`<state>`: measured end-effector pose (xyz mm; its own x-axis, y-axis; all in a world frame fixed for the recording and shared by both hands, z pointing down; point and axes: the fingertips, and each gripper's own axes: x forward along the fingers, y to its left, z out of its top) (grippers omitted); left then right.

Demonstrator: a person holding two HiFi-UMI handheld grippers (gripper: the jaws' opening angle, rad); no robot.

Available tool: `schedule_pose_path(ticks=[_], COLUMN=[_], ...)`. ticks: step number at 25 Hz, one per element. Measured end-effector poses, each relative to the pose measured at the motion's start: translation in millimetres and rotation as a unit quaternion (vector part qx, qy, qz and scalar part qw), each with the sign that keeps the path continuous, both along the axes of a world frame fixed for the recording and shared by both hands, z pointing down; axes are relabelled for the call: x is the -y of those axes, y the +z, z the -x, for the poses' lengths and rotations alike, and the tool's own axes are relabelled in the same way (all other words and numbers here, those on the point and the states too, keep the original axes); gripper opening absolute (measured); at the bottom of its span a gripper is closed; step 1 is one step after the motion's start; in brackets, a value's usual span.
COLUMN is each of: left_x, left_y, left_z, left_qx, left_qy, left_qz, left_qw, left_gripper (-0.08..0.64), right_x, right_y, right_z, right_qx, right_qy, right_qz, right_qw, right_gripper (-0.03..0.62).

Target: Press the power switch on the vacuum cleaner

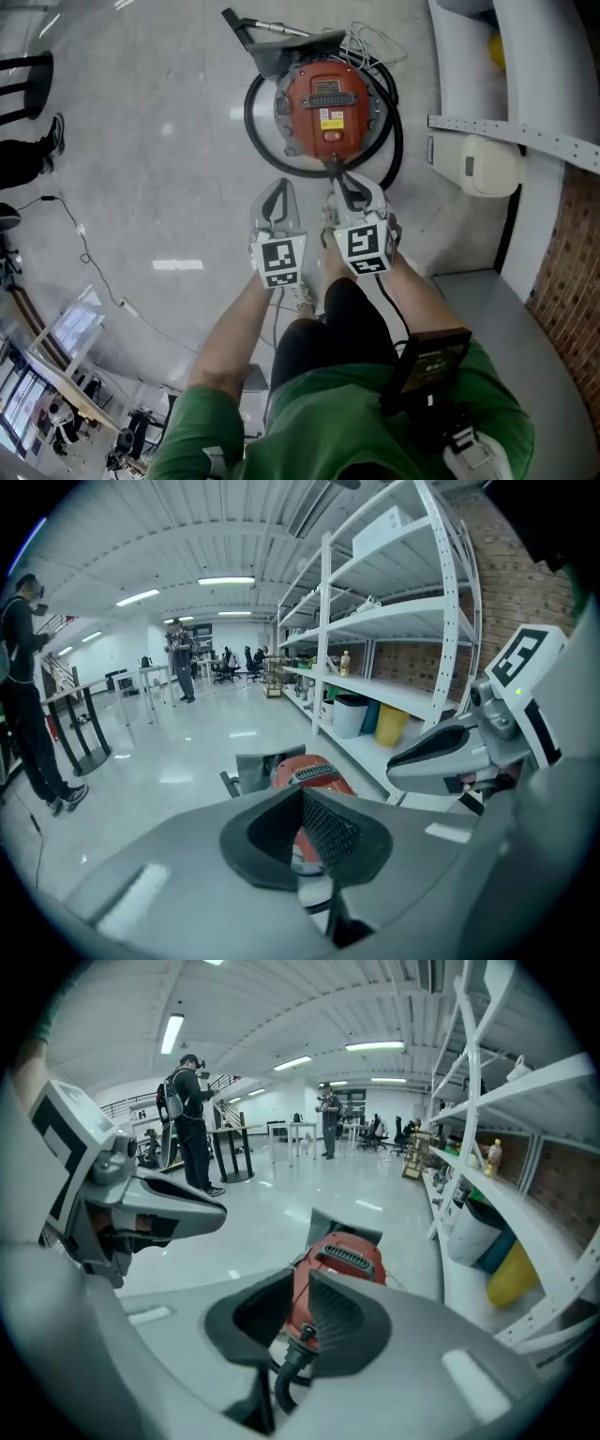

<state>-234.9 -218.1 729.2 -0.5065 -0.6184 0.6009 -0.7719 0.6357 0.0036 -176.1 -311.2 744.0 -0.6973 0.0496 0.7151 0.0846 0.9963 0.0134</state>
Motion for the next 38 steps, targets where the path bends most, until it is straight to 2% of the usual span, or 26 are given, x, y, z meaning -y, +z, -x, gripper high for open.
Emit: schedule_pose_path(ticks=[8,16,20,25,28,31,38], left_x=[-37,-70,-89,-110,-118,-128,-166], left_y=[-86,-180,-231,-291,-323,-350,-379], left_z=[-22,-55,-69,-87,-97,-108,-144], left_qx=[0.041,0.092,0.12,0.127,0.141,0.15,0.15], left_qy=[-0.003,-0.008,-0.007,-0.012,-0.001,0.01,0.018], left_qz=[-0.044,-0.106,-0.139,-0.187,-0.214,-0.237,-0.259], left_qw=[0.9982,0.9901,0.9829,0.974,0.9665,0.9598,0.9541], left_gripper=[0.006,0.006,0.006,0.006,0.006,0.006,0.006], right_x=[-20,-38,-51,-63,-72,-81,-122], right_y=[-102,-191,-244,-312,-344,-363,-395], right_z=[-20,-66,-87,-111,-125,-140,-177], right_qx=[0.074,0.135,0.18,0.243,0.271,0.288,0.323], right_qy=[0.033,0.072,0.09,0.108,0.117,0.125,0.118], right_qz=[-0.02,-0.032,-0.033,-0.043,-0.048,-0.048,-0.036], right_qw=[0.997,0.988,0.979,0.963,0.954,0.948,0.938], right_gripper=[0.049,0.046,0.043,0.038,0.038,0.037,0.035])
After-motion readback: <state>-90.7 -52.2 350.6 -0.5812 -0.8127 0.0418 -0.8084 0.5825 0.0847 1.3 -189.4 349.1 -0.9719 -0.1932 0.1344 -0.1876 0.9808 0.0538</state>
